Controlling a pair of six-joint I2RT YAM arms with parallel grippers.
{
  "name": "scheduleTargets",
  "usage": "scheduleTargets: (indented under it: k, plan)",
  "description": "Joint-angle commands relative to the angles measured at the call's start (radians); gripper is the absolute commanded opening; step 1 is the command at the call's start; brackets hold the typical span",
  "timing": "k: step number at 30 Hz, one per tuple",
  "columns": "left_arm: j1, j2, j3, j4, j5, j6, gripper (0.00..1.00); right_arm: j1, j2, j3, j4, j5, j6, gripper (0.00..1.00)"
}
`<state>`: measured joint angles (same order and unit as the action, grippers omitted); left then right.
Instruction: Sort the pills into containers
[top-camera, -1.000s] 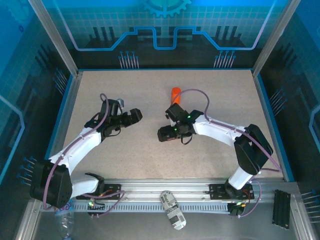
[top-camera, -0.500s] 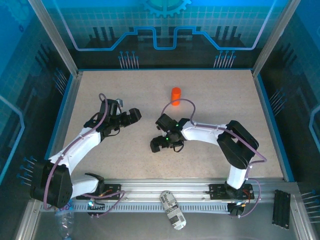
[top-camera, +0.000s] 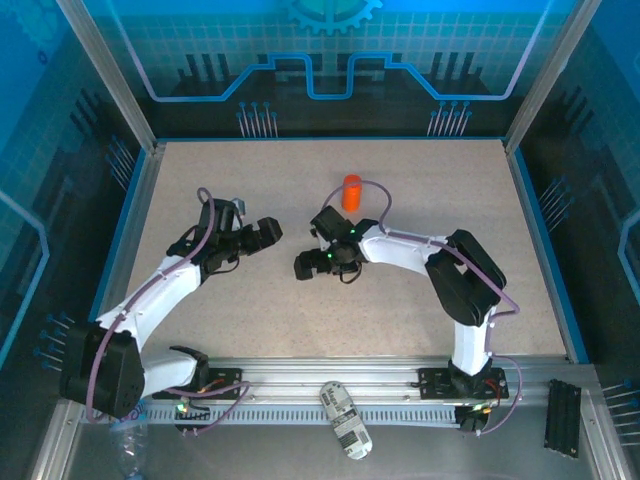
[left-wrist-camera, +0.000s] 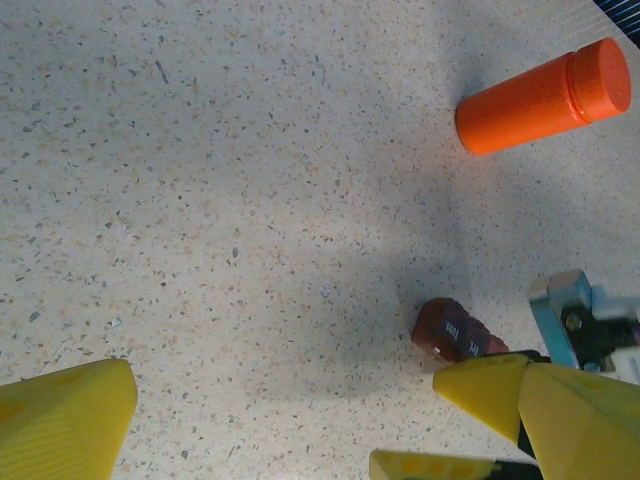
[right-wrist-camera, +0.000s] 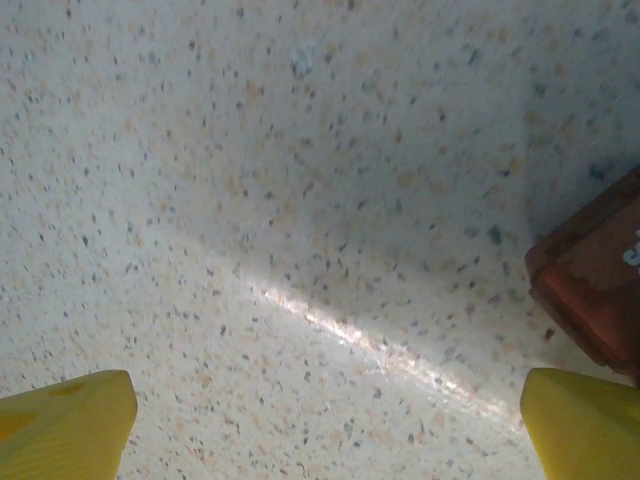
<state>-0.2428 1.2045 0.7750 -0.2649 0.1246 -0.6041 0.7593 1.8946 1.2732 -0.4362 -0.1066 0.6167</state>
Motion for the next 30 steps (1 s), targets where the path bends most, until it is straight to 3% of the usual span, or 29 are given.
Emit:
scheduleTargets:
  k: [1,6,12,18,30]
  plan:
    - [0.006,-0.028,-0.005,-0.019,0.01,-0.026,0.99,-0.016,-0.002,0.051,0.012,-0.052,0.0,1.0]
    - [0.006,-0.039,-0.014,-0.011,0.016,-0.034,0.99,-0.026,-0.097,0.035,0.002,-0.049,-0.034,1.0]
    - [0.006,-0.045,-0.027,0.014,0.042,-0.064,0.99,-0.127,-0.172,-0.048,0.001,-0.034,-0.081,1.0]
    - [0.006,-0.045,-0.026,0.025,0.052,-0.086,0.99,-0.221,-0.136,-0.034,-0.021,-0.053,-0.125,1.0]
    - [-0.003,-0.049,-0.014,0.027,0.064,-0.095,0.99,-0.229,-0.055,-0.049,0.005,-0.086,-0.11,1.0]
